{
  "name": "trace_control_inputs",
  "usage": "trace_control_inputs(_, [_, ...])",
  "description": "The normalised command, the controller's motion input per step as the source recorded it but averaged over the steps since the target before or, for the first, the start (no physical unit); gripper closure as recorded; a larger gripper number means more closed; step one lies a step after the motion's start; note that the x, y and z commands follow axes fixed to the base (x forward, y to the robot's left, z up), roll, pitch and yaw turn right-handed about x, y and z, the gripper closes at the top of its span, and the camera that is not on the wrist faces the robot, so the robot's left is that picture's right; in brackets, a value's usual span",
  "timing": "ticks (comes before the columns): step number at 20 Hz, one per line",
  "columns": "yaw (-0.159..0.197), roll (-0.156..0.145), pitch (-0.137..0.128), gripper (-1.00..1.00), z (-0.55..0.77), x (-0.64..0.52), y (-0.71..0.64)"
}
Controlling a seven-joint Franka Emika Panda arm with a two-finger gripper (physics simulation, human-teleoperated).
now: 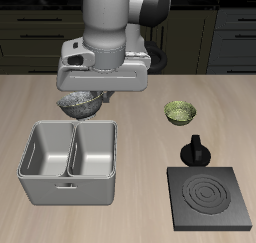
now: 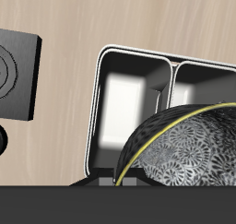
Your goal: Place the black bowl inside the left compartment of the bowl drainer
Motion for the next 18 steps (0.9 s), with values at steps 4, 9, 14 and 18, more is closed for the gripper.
trace_control_inputs(4, [0.024,0.028,0.039,1.00,-0.34,0.02,0.07])
trace_control_inputs(9, [0.005,0.046,0.060,1.00,-0.55,-0.03,0.18])
trace_control_inputs(14, [0.001,0.007,0.028,1.00,-0.26,0.02,0.11])
trace_control_inputs(18, [-0.016,0.009,0.029,1.00,-0.19,0.03,0.01])
